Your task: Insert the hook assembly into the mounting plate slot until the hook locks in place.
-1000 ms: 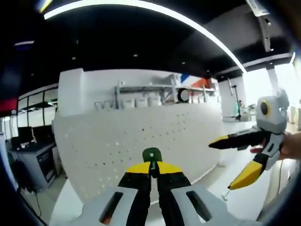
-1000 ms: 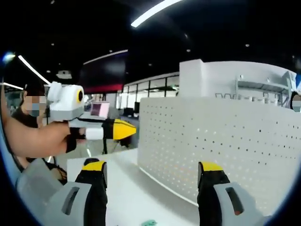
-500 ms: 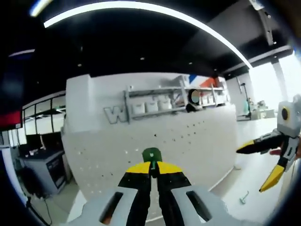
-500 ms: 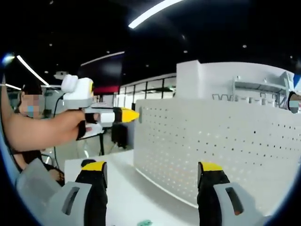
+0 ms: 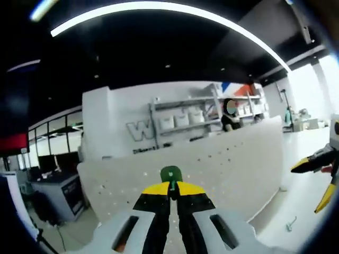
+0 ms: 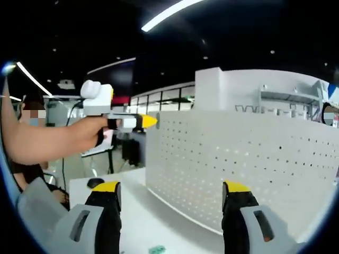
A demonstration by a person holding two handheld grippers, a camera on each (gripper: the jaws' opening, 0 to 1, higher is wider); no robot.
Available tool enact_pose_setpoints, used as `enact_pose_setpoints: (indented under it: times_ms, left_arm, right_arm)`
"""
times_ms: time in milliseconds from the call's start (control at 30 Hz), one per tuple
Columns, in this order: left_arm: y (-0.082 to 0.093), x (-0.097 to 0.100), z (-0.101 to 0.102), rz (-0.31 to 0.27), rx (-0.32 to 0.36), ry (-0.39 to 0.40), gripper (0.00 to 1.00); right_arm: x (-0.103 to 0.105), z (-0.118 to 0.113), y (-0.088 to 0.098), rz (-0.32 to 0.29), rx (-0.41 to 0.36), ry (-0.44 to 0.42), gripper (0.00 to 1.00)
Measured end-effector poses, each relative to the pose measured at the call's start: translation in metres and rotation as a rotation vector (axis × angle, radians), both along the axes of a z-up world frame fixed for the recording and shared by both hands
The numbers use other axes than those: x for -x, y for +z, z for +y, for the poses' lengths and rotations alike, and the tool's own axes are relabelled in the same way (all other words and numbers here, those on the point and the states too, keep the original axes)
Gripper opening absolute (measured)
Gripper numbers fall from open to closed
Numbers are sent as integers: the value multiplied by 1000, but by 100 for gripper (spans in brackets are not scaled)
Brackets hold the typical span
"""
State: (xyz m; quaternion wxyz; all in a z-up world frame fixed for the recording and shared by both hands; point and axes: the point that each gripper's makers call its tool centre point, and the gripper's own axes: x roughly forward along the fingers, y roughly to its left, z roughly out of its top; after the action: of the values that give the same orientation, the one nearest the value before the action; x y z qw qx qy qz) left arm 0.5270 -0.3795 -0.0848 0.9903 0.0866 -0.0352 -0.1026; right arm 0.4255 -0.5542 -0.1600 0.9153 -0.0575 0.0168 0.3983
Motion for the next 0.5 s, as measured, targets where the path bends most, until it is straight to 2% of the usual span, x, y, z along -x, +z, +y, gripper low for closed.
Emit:
enact_pose_setpoints:
  times_ms: [500]
  left_arm:
    - [-4,-28,2,13,-6,51,4]
  right_arm:
    - [-7,-13,-5,13,-4,-30,78]
